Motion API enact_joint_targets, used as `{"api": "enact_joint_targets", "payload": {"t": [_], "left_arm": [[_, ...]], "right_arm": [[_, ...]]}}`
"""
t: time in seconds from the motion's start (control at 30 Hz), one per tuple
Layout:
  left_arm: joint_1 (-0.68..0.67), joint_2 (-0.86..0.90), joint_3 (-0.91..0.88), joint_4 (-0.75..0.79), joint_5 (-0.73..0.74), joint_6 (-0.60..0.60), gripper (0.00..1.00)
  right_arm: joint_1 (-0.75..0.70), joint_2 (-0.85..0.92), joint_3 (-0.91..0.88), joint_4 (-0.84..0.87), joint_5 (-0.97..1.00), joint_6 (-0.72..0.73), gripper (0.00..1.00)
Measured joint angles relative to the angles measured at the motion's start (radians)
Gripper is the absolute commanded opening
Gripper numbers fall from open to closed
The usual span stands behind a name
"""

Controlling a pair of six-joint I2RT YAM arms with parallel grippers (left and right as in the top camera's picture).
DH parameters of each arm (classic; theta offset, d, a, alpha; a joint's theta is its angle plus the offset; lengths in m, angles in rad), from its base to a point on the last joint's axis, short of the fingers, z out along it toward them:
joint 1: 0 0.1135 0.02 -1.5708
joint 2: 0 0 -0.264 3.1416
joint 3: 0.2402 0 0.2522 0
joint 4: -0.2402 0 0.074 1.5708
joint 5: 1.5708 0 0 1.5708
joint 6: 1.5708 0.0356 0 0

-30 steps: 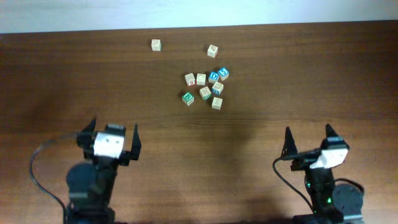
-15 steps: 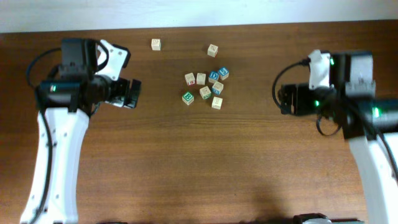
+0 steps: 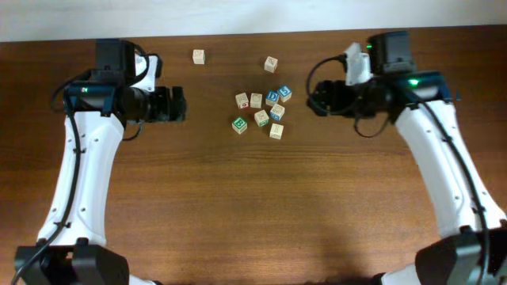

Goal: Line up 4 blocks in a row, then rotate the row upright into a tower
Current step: 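Reach the right gripper into the block cluster and grasp a wooden block, then lower the block onto the table below the cluster, open right gripper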

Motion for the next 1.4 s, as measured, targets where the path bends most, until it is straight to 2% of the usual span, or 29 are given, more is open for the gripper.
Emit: {"api": "enact_joint_targets", "payload": {"t": [0.07, 0.13, 0.3, 0.37, 0.43, 0.5, 0.87, 1.03, 1.23, 1.4], "left_arm": [[0.0, 0.014, 0.0, -0.004, -0.123, -0.123, 0.95], [0.0, 0.018, 0.0, -0.007, -0.198, -0.175, 0.95], [0.0, 0.019, 0.0, -0.008, -0.291, -0.222, 0.97], [0.0, 0.019, 0.0, -0.011, -0.301, -0.227, 0.97], [0.0, 0.031, 0.002, -0.03, -0.308, -0.229, 0.98], [0.0, 0.053, 0.002, -0.045, -0.311, -0.229, 0.98], [0.0, 0.092, 0.002, -0.052, -0.312, -0.229, 0.99], [0.0, 0.092, 0.002, -0.052, -0.312, -0.229, 1.0], [0.0, 0.092, 0.002, -0.052, -0.312, -0.229, 1.0], [0.0, 0.092, 0.002, -0.051, -0.315, -0.229, 0.99]], "right_arm": [[0.07, 0.066, 0.003, 0.053, 0.041, 0.088, 0.75], [0.114, 0.142, 0.005, 0.093, 0.086, 0.177, 0.7], [0.215, 0.314, 0.005, 0.187, 0.218, 0.39, 0.66], [0.245, 0.346, 0.005, 0.225, 0.269, 0.426, 0.63], [0.277, 0.4, 0.005, 0.236, 0.317, 0.465, 0.54], [0.283, 0.423, 0.005, 0.237, 0.336, 0.492, 0.52], [0.289, 0.488, 0.005, 0.271, 0.389, 0.525, 0.48], [0.309, 0.488, 0.005, 0.257, 0.386, 0.526, 0.33], [0.309, 0.488, 0.008, 0.228, 0.356, 0.492, 0.32], [0.309, 0.488, 0.022, 0.116, 0.283, 0.481, 0.31]]}}
